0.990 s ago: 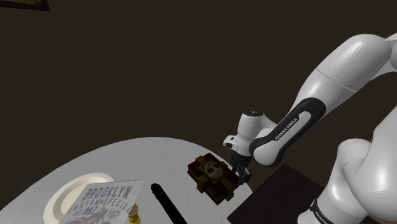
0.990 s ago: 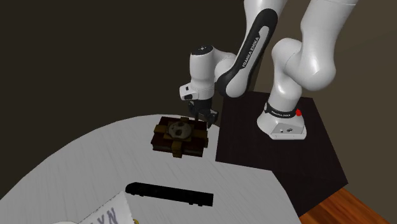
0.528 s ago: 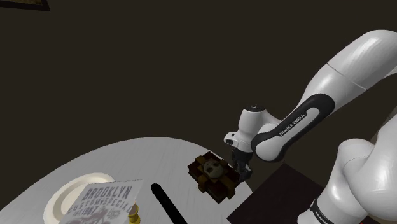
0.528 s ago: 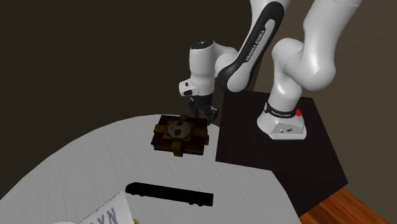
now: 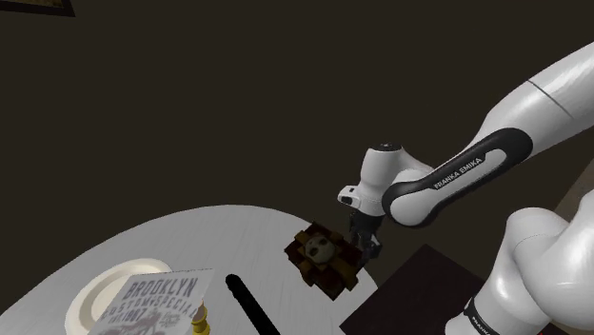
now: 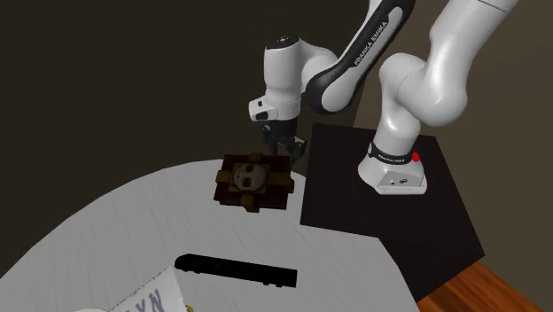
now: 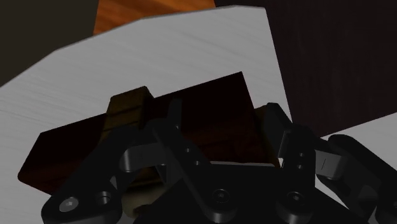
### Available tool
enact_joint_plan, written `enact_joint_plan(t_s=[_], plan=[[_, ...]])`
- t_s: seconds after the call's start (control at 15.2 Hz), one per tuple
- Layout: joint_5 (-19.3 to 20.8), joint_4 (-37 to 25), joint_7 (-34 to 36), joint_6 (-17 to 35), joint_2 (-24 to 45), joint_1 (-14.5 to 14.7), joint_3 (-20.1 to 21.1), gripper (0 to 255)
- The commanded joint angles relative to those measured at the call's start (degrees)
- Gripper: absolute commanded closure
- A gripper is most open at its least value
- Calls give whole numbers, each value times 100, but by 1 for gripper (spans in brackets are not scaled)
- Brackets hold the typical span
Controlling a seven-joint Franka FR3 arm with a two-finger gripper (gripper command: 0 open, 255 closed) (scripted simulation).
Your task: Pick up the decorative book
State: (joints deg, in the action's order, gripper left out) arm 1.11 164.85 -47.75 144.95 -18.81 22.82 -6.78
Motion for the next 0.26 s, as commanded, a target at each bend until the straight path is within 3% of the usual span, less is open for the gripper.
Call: enact_joint_plan(t_s=[0.0, 0.2], plan=[[20, -76, 14, -244, -168, -16, 9, 255], [29, -103, 24, -373, -271, -24, 18, 255]])
